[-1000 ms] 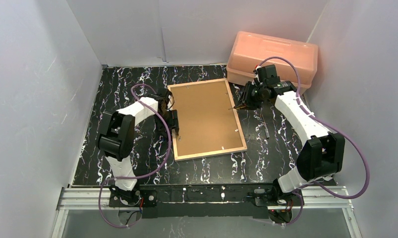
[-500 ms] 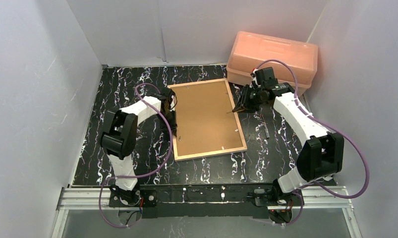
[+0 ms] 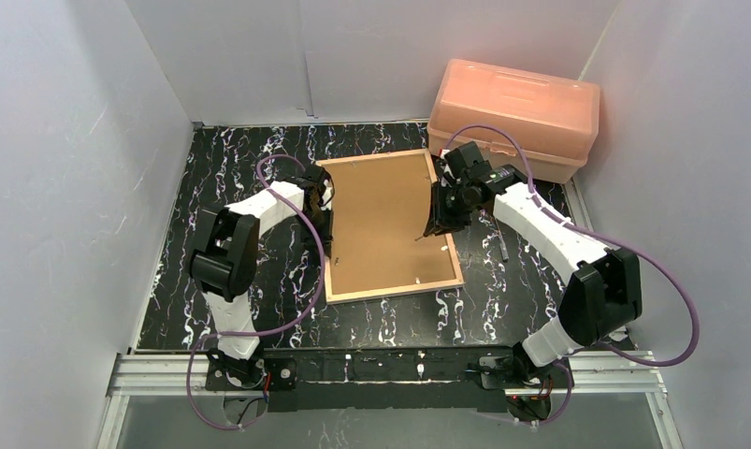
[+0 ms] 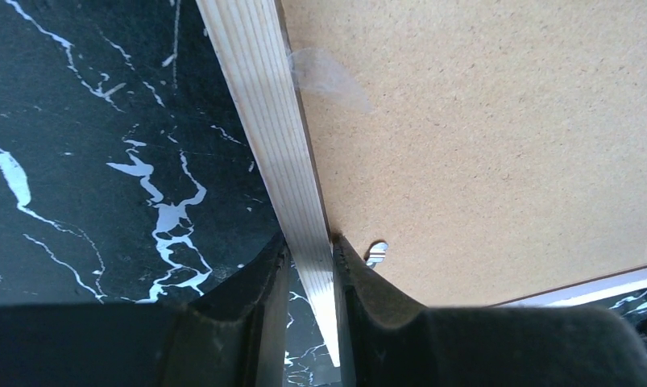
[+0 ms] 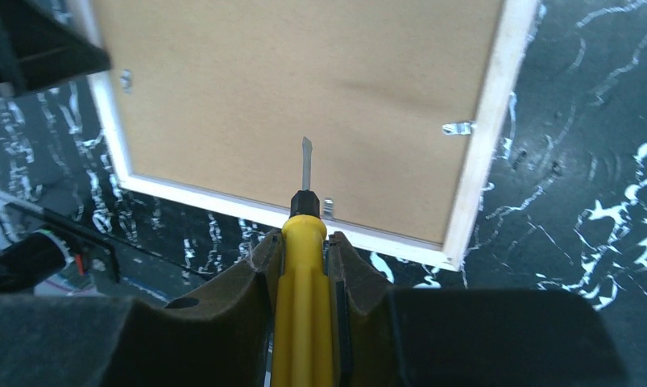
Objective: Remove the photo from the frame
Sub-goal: Release the photo frame item from the photo frame.
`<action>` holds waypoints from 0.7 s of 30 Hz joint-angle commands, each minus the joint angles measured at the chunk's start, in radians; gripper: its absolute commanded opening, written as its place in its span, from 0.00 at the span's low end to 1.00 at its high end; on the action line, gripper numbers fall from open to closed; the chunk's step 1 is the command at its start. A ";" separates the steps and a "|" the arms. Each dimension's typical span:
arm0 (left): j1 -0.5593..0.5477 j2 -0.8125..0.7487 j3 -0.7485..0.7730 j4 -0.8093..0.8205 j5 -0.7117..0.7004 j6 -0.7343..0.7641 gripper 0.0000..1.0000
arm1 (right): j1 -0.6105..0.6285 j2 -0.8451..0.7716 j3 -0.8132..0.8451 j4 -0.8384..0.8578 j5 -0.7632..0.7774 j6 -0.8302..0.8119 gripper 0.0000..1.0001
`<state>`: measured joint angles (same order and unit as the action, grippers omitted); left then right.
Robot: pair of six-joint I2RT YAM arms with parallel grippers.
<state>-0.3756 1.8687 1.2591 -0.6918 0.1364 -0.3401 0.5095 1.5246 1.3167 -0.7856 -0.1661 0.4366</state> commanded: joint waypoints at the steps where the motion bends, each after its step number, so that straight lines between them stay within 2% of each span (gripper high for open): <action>1: 0.001 -0.061 -0.009 -0.055 -0.060 0.078 0.02 | -0.002 -0.038 -0.031 -0.047 0.109 -0.026 0.01; 9: 0.001 -0.087 -0.023 -0.083 -0.063 0.105 0.03 | -0.002 -0.051 -0.061 -0.098 0.215 -0.016 0.01; 21: 0.000 -0.083 -0.019 -0.091 -0.061 0.108 0.00 | -0.003 -0.066 -0.110 -0.112 0.203 -0.008 0.01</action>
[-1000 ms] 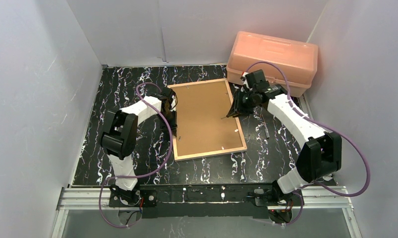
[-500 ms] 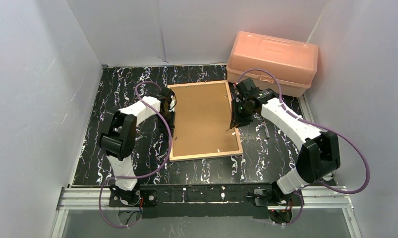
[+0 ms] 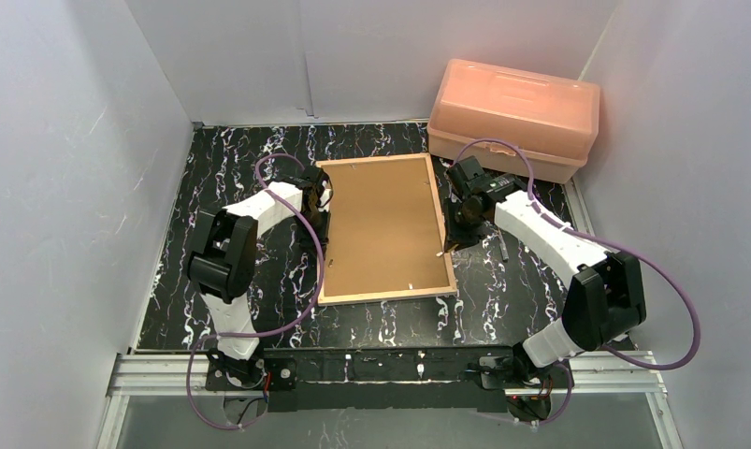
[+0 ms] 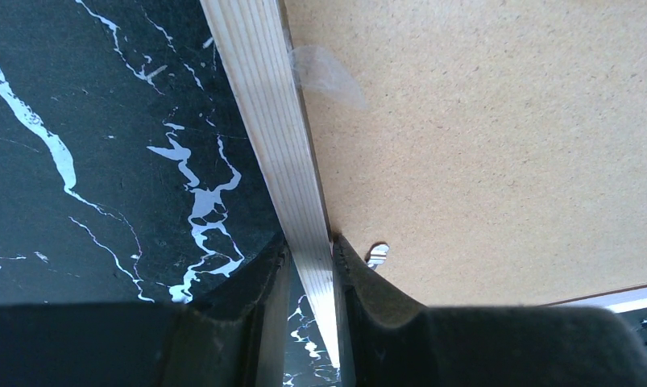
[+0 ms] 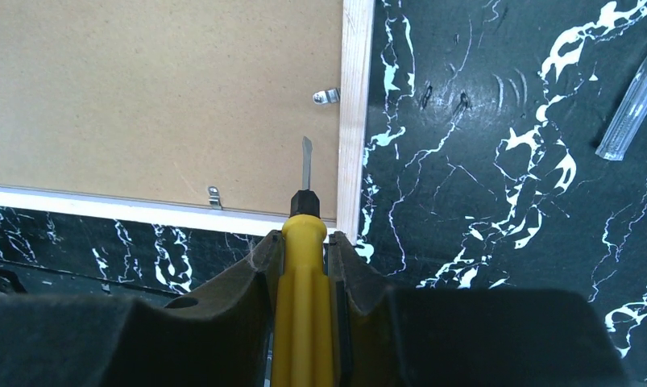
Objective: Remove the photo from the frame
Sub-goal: Release the photo frame item from the photo frame.
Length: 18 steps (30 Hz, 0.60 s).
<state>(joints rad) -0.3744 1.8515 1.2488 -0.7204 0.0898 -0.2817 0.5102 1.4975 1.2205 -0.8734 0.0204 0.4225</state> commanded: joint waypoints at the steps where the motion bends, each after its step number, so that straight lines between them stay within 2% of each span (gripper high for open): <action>1: -0.001 -0.066 -0.009 -0.063 -0.015 0.050 0.00 | -0.003 -0.038 -0.015 -0.024 0.020 0.008 0.01; 18: -0.001 -0.069 -0.013 -0.062 0.008 0.048 0.00 | -0.003 0.065 0.033 -0.023 0.044 0.016 0.01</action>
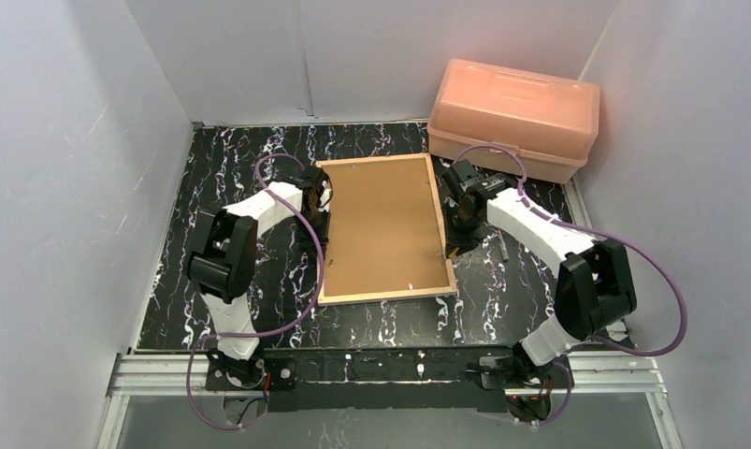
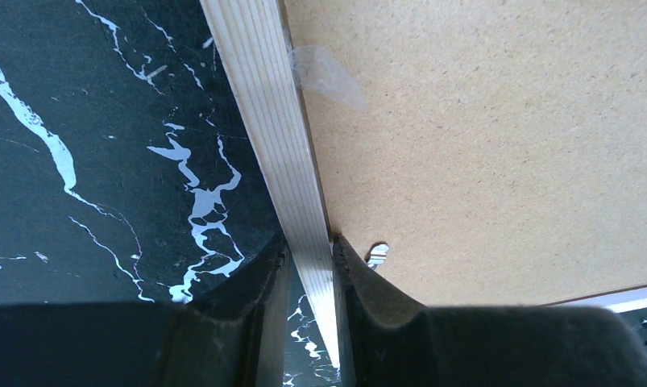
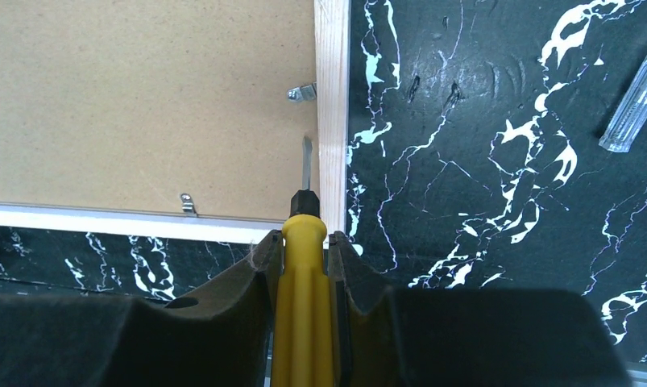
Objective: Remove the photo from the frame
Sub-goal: Release the photo frame item from the photo frame.
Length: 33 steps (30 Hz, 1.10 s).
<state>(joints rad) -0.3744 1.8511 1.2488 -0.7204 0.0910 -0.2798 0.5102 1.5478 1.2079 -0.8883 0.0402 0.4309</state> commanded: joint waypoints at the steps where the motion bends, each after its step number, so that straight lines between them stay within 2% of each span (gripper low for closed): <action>1: -0.002 -0.070 -0.013 -0.061 0.007 0.048 0.00 | -0.003 0.018 0.045 -0.008 0.027 0.007 0.01; 23: -0.001 -0.047 0.020 -0.075 0.030 0.068 0.00 | -0.004 0.114 0.136 -0.013 0.086 -0.020 0.01; 33: -0.001 -0.039 0.031 -0.077 0.036 0.068 0.00 | -0.004 0.132 0.154 -0.008 0.050 -0.040 0.01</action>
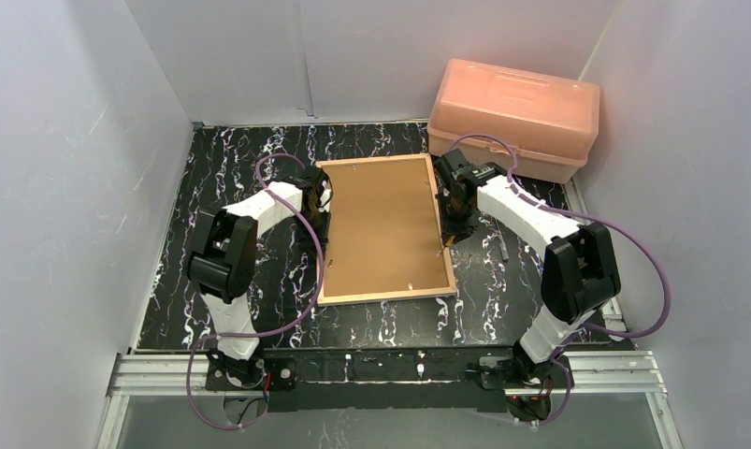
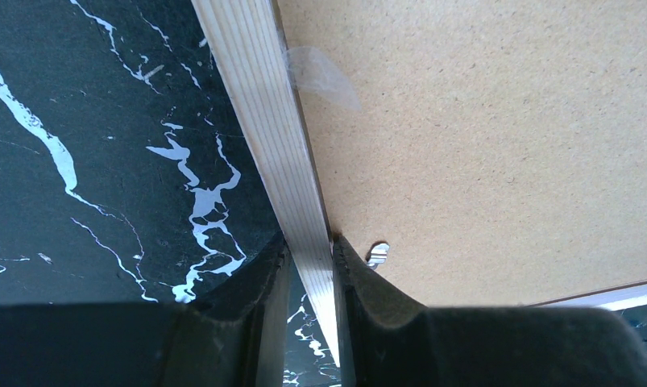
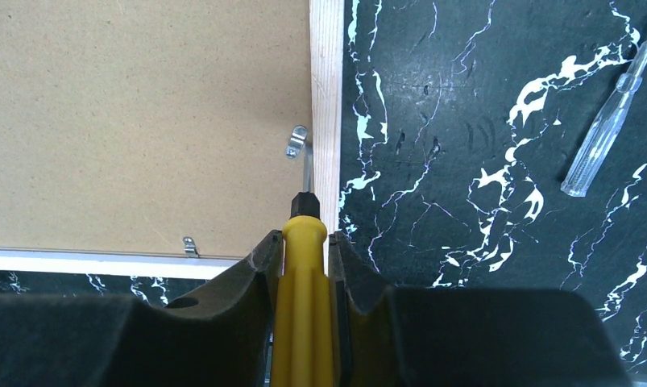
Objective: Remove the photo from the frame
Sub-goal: Release the photo frame item from the photo frame.
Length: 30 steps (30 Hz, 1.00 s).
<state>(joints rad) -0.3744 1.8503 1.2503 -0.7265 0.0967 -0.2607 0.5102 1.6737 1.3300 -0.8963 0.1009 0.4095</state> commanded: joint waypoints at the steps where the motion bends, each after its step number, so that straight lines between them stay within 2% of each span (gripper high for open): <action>1: -0.001 -0.038 0.031 -0.071 0.031 0.049 0.00 | -0.004 0.004 0.028 0.003 -0.018 -0.021 0.01; 14: -0.002 -0.021 0.057 -0.075 0.040 0.043 0.00 | -0.003 -0.009 0.012 0.023 -0.093 -0.041 0.01; 22: -0.001 -0.027 0.057 -0.083 0.041 0.042 0.00 | -0.004 -0.010 0.088 -0.013 0.015 -0.047 0.01; 30: -0.001 -0.066 0.004 -0.087 0.049 0.052 0.00 | -0.004 0.022 0.166 -0.001 0.029 -0.044 0.01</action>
<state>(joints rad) -0.3744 1.8538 1.2732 -0.7582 0.0982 -0.2535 0.5098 1.6768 1.4342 -0.8978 0.1062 0.3672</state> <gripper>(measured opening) 0.204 0.318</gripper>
